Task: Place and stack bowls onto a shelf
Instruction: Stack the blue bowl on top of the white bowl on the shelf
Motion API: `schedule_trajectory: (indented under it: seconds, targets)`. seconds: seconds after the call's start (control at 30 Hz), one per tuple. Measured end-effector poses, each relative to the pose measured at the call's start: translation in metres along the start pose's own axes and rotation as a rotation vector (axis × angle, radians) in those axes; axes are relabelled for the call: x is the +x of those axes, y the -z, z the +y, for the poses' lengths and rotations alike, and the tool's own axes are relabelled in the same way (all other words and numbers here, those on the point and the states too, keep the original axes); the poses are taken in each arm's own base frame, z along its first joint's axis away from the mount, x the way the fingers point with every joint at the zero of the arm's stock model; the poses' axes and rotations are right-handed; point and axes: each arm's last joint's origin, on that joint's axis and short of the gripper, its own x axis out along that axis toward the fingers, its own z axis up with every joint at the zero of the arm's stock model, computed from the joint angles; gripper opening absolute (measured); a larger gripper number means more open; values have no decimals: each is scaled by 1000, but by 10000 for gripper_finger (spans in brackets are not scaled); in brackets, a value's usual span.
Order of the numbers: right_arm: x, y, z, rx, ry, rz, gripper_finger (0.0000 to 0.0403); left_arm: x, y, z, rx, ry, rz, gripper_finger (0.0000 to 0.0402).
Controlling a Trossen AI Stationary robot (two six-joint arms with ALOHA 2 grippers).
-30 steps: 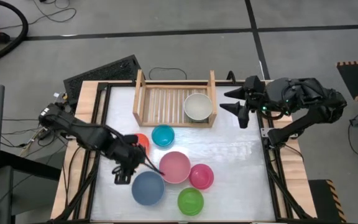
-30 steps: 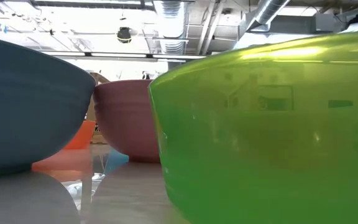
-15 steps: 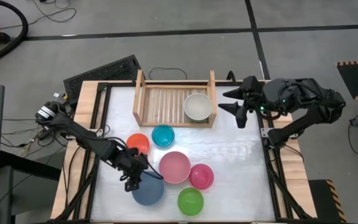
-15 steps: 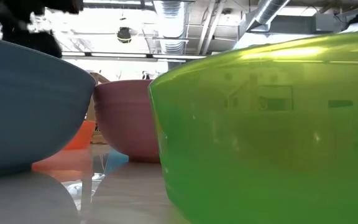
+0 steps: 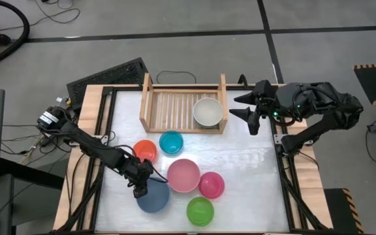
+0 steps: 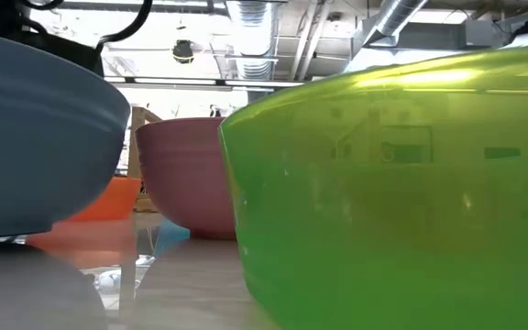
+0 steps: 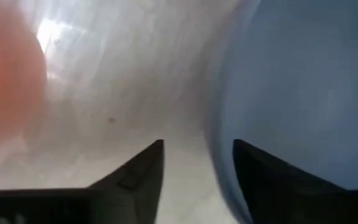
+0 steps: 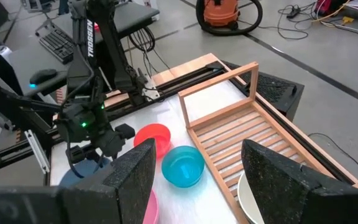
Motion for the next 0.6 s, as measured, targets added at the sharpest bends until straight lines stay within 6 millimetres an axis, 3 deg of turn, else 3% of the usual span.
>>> schedule_trajectory:
  seconds: [0.23,0.4,0.6]
  targets:
    - [0,0,0,0,6,-3,265,0,-1,-3,-6,60,31,19]
    - [0,0,0,-34,6,-2,265,-4,-1,-9,-3,110,102,2]
    - [0,0,1,-79,-41,16,265,-30,-4,-19,2,105,155,0]
